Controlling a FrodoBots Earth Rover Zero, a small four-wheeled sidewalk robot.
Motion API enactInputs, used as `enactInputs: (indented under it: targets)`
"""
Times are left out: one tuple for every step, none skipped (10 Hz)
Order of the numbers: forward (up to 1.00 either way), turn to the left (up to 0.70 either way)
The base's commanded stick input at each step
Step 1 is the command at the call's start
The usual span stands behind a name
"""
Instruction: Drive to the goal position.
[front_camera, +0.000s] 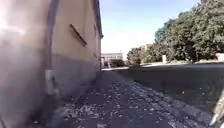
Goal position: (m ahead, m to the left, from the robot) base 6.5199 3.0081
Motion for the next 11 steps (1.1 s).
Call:
enactInputs:
  targets:
    - [0.70,0.00]
    - [0.70,0.00]
    - [0.70,0.00]
    - [0.70,0.00]
    - [0.70,0.00]
    - [0.70,0.00]
    - [0.70,0.00]
    - [0.70,0.00]
    - [0.70,0.00]
    - [0.70,0.00]
    - [0.70,0.00]
